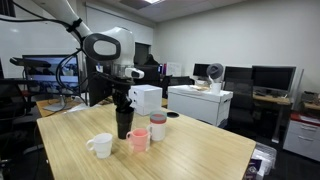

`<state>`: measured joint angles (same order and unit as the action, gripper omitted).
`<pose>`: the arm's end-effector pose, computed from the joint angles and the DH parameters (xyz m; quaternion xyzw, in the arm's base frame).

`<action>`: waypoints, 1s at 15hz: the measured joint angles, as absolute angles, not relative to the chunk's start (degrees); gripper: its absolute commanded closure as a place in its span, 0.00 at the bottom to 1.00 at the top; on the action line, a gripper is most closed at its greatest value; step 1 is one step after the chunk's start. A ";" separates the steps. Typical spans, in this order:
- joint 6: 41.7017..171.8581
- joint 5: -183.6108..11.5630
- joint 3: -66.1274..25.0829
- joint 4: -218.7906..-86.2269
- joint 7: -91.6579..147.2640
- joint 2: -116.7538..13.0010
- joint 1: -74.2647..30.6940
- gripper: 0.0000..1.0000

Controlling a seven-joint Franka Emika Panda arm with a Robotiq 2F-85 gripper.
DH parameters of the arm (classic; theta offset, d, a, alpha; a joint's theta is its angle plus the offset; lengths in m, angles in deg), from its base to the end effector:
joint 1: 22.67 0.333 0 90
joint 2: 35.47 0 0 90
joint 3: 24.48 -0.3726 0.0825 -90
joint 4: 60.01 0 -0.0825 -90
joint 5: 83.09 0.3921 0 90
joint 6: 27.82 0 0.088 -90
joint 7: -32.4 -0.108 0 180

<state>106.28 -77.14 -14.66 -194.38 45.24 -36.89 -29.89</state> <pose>0.4873 -0.1474 0.3696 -0.9966 0.0732 0.0051 0.0372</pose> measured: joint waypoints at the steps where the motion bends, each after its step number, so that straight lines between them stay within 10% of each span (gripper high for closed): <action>1: 105.71 -77.55 -14.77 -194.39 44.46 -36.55 -29.88 0.97; 14: 102.84 -82.92 -16.51 -195.23 38.13 -33.86 -29.81 0.96; 15: 102.85 -83.96 -16.61 -196.03 37.42 -33.66 -29.79 0.69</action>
